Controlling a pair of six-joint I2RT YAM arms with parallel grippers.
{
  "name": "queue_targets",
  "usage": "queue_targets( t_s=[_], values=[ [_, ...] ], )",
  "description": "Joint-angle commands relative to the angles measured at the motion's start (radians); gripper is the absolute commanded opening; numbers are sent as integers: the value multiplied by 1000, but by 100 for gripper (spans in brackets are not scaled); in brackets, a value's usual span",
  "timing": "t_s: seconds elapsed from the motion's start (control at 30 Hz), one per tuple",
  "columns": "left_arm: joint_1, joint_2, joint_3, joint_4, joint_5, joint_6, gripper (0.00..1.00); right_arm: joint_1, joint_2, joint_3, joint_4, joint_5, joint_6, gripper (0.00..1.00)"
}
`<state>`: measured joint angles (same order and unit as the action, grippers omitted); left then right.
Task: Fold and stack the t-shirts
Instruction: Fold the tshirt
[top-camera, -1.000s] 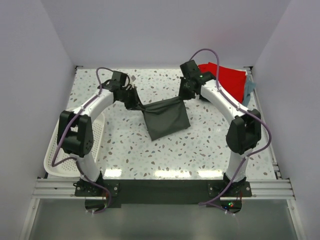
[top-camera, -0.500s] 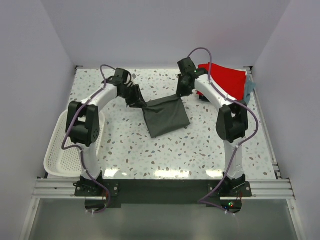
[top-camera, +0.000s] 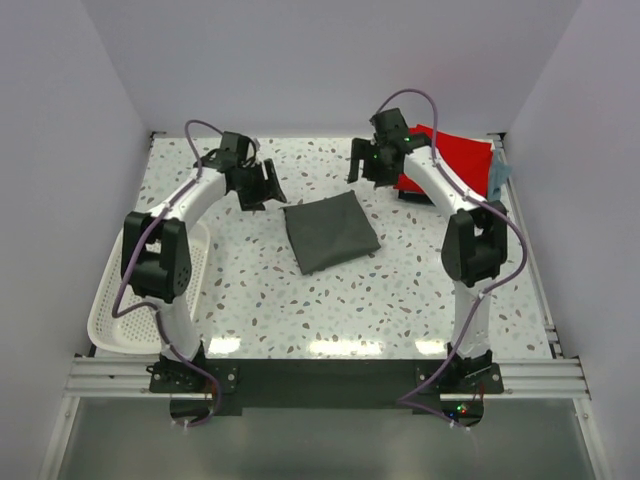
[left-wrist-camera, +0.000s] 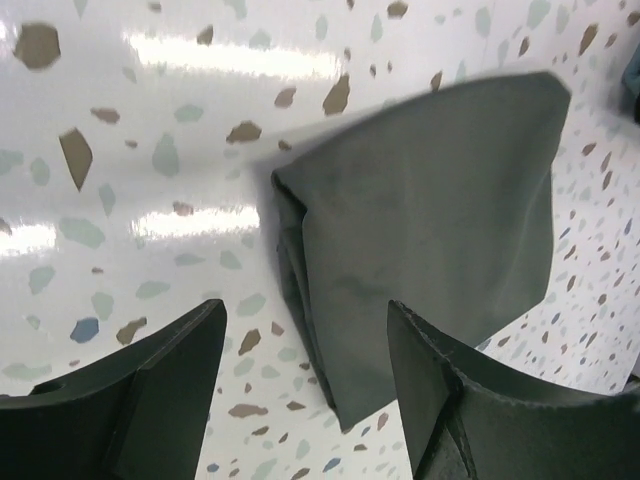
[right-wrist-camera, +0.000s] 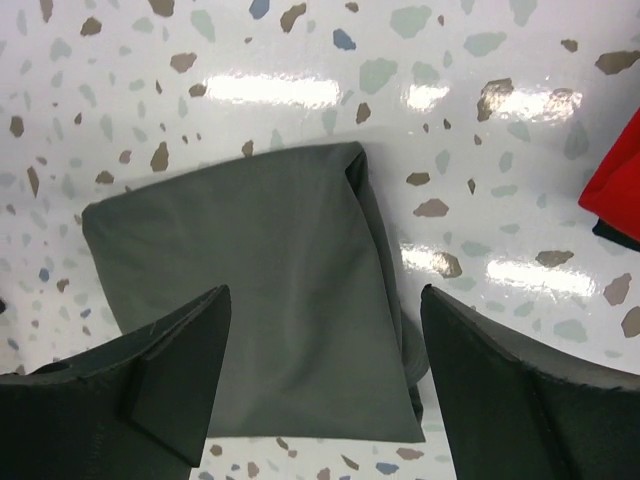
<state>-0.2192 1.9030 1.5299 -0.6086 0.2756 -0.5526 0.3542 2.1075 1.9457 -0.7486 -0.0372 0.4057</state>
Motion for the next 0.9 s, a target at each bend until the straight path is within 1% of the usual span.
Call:
queue_targets(
  t_s=[0.0,0.07,0.1,0.23,0.43,0.6,0.87],
  values=[
    [-22,-74,-88,24,0,28,70,-29,-112,-71,81,-131,-60,80],
    [-43,-88,-144,49,25,13,70,-37,-138,-138,106,-168,-73,80],
    [-49,-94,-161,65,36,7,70,-47,-159,-184,129,-211,-79,80],
    [-77,-102,-240,113,91,-26,70,-76,-191,-280,167,-314,-90,80],
    [-98,-82,-290,150,111,-35,70,-132,-208,-432,262,-459,-68,80],
    [-109,-61,-304,179,129,-36,65,-144,-179,-456,282,-503,-90,80],
    [-111,-7,-306,178,128,0,49,-152,-121,-476,334,-512,-84,80]
  ],
)
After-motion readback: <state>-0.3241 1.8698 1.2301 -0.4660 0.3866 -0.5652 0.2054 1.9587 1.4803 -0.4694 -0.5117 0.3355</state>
